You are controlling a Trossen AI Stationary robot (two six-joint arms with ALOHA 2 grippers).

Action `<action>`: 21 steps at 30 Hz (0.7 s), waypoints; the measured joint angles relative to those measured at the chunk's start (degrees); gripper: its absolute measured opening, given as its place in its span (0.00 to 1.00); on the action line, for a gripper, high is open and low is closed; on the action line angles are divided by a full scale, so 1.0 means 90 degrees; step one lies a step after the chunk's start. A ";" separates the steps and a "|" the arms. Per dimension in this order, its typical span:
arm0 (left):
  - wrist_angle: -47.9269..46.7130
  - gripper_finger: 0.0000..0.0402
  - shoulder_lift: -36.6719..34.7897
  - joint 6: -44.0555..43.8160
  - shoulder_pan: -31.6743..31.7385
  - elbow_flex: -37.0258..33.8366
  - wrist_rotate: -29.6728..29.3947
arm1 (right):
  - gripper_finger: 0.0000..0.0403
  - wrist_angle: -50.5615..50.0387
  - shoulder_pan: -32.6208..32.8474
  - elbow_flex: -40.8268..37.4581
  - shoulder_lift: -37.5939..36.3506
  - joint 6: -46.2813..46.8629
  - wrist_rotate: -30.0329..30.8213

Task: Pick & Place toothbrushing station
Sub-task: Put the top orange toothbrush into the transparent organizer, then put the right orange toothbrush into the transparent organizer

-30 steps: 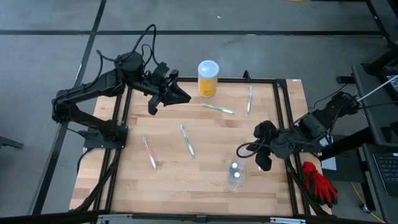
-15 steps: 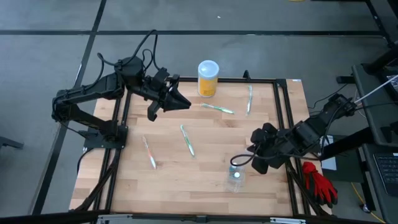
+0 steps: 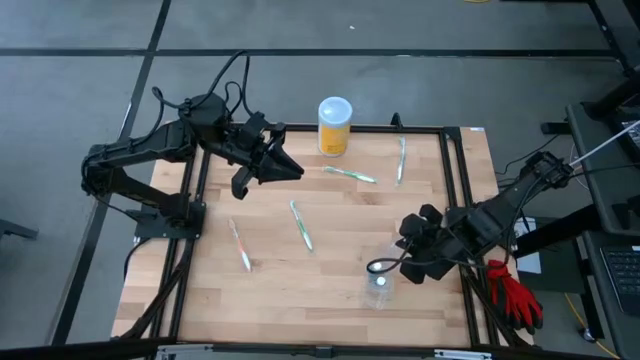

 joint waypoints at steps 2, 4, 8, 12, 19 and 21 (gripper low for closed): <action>-0.0010 0.14 -0.0021 -0.0001 0.0000 0.0000 -0.0001 | 0.00 0.0189 -0.0005 -0.0175 -0.0009 0.0025 0.0125; -0.0015 0.14 -0.0042 0.0013 0.0000 0.0000 -0.0002 | 0.00 0.0483 -0.0006 -0.0384 -0.0019 0.0059 0.0180; -0.0011 0.14 -0.0061 0.0016 0.0002 0.0000 0.0000 | 0.05 0.0576 -0.0026 -0.0547 -0.0089 0.0698 0.0311; -0.0017 0.14 -0.0089 0.0043 0.0005 0.0000 0.0003 | 0.16 0.0477 -0.0069 -0.0576 -0.0190 0.1364 0.0342; -0.0073 0.14 -0.0084 0.0116 0.0005 0.0000 0.0007 | 0.43 0.0263 -0.0127 -0.0574 -0.0360 0.1995 0.0480; -0.0090 0.14 -0.0082 0.0149 0.0005 0.0000 0.0007 | 0.49 -0.0071 -0.0180 -0.0573 -0.0401 0.2240 0.0442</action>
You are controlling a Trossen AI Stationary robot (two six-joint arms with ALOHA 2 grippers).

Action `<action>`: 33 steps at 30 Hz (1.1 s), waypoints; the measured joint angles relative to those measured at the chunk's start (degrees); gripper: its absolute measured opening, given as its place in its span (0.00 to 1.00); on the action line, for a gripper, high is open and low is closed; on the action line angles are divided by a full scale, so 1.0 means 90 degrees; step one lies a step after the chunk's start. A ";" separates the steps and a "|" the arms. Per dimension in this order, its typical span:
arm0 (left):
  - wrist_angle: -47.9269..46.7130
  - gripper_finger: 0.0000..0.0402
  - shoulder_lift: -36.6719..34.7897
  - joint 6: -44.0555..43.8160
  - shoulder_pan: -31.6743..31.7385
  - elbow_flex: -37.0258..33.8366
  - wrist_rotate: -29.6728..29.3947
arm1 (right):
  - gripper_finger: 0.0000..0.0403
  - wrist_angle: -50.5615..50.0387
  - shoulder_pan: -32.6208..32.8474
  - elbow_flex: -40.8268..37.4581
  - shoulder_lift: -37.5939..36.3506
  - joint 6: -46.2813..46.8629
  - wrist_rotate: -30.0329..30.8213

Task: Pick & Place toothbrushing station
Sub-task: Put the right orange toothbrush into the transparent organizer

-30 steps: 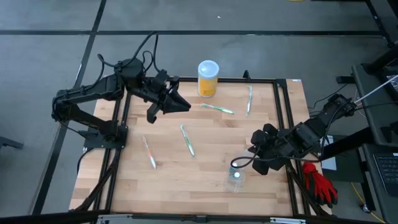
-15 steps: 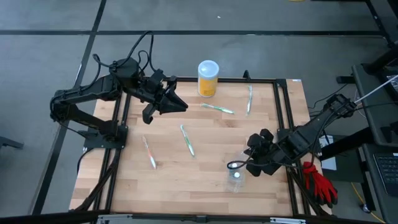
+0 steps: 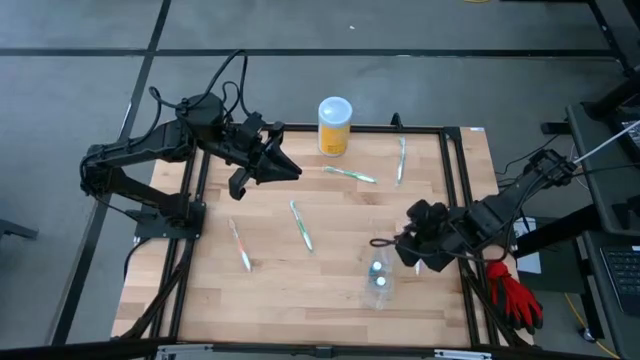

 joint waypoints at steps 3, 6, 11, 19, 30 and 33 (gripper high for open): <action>-0.0028 0.14 0.0000 0.0017 0.0000 0.0000 -0.0025 | 0.54 -0.0932 -0.0022 0.0000 -0.0086 0.0701 -0.0235; -0.0340 0.13 -0.0047 0.0099 -0.0005 0.0000 -0.0505 | 0.54 -0.1648 0.0037 0.0000 -0.0132 0.1591 -0.0549; -0.1284 0.12 -0.0227 0.0222 0.0000 0.0000 -0.2301 | 0.48 -0.1980 -0.0003 -0.0154 -0.0158 0.2658 -0.1392; -0.1726 0.12 -0.0392 -0.0352 0.0000 0.0000 -0.4105 | 0.41 -0.0561 -0.0264 -0.1496 -0.0160 0.3793 -0.2402; -0.1727 0.08 -0.0391 -0.0271 0.0000 0.0000 -0.3637 | 0.41 0.0612 -0.1274 -0.3158 -0.0158 0.3803 -0.2404; -0.1724 0.07 -0.0391 -0.0271 0.0000 0.0000 -0.3510 | 0.41 0.1480 -0.1460 -0.3478 -0.0158 0.3576 -0.2388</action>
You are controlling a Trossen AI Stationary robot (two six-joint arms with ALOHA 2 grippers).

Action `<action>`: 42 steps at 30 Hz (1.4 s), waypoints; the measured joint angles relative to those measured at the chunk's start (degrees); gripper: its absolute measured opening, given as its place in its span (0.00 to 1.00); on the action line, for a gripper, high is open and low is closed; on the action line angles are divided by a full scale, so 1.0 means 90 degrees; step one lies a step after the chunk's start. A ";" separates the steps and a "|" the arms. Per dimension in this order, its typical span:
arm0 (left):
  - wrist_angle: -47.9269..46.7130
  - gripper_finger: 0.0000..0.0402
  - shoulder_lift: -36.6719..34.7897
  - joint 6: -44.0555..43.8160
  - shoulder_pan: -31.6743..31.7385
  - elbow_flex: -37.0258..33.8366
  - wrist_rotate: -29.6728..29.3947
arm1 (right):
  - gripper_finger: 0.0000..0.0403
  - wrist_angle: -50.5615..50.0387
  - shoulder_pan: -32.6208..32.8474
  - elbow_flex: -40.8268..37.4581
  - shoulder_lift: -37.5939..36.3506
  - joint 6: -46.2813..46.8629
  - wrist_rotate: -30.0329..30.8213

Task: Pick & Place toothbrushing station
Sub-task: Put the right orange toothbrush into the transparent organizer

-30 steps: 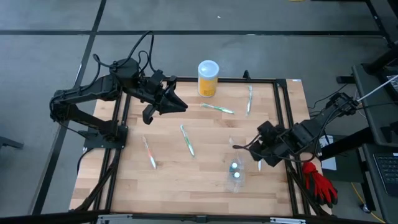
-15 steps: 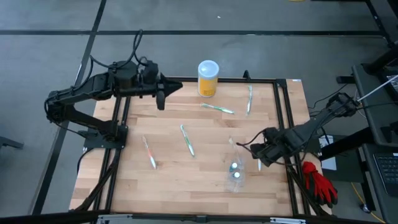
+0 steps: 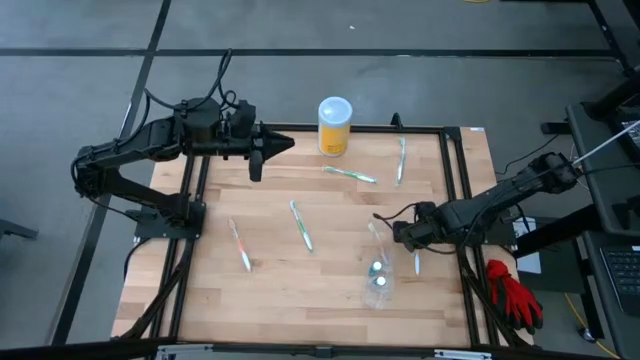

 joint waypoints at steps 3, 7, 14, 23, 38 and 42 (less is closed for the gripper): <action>0.0003 0.07 0.0000 -0.0002 0.0000 0.0000 0.0144 | 0.41 0.0125 -0.0128 -0.0188 0.0001 0.0015 0.0044; 0.0003 0.07 0.0000 -0.0002 0.0000 0.0000 0.0262 | 0.41 0.0108 -0.0190 -0.0230 0.0002 -0.0142 0.0009; 0.0007 0.06 0.0000 -0.0005 0.0000 0.0000 0.0305 | 0.41 -0.0072 -0.0193 -0.0234 0.0055 -0.0187 0.0044; 0.0259 0.06 0.0002 -0.0010 0.0000 0.0000 0.0390 | 0.41 0.0695 -0.0190 -0.0753 0.0085 -0.0176 -0.0357; 0.0292 0.05 0.0002 -0.0114 0.0000 0.0000 0.0402 | 0.31 0.1203 -0.0188 -0.1031 0.0080 -0.0278 -0.0483; 0.0292 0.05 0.0002 -0.0126 0.0000 0.0000 0.0402 | 0.25 0.1206 -0.0188 -0.1050 0.0075 -0.0305 -0.0488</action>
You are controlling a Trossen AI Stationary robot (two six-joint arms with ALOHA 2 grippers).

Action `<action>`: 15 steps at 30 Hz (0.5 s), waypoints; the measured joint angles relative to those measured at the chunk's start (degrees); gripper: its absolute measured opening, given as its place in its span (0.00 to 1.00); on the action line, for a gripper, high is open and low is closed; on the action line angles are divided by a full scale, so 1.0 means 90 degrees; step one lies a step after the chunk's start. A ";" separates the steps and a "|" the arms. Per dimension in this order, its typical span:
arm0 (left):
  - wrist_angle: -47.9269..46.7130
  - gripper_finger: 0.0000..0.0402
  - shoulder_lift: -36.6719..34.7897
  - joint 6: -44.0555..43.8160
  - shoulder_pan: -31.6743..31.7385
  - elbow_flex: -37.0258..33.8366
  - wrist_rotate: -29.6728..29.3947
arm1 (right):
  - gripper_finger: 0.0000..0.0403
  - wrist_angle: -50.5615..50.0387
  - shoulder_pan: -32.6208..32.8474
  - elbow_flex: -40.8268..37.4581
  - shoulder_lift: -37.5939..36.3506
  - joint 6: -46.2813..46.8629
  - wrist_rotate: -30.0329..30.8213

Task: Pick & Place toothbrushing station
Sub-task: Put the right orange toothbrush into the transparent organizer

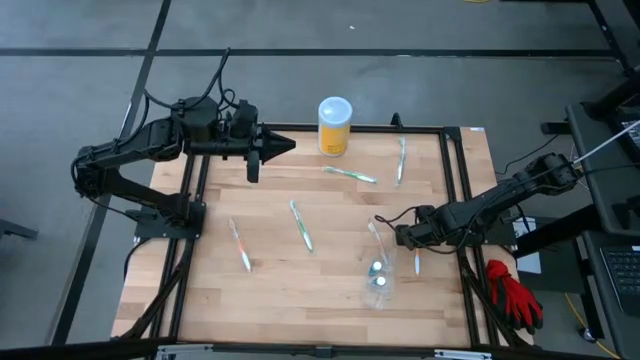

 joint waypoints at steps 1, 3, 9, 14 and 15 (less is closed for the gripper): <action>0.0001 0.05 0.0000 0.0000 0.0000 0.0000 0.0000 | 0.23 -0.0004 0.0000 -0.0002 0.0000 -0.0001 0.0000; 0.0000 0.05 0.0000 0.0000 -0.0001 0.0000 -0.0001 | 0.20 -0.0007 0.0000 -0.0004 0.0000 -0.0006 -0.0002; 0.0016 0.04 -0.0022 0.0002 0.0000 0.0000 -0.0007 | 0.14 0.0030 0.0002 -0.0008 0.0000 -0.0025 -0.0003; 0.0061 0.04 -0.0071 0.0007 0.0000 0.0000 -0.0037 | 0.08 0.0146 0.0000 -0.0009 0.0000 -0.0025 0.0019; 0.0061 0.04 -0.0075 0.0007 -0.0002 0.0000 -0.0039 | 0.07 0.0207 0.0000 -0.0008 0.0001 -0.0025 0.0034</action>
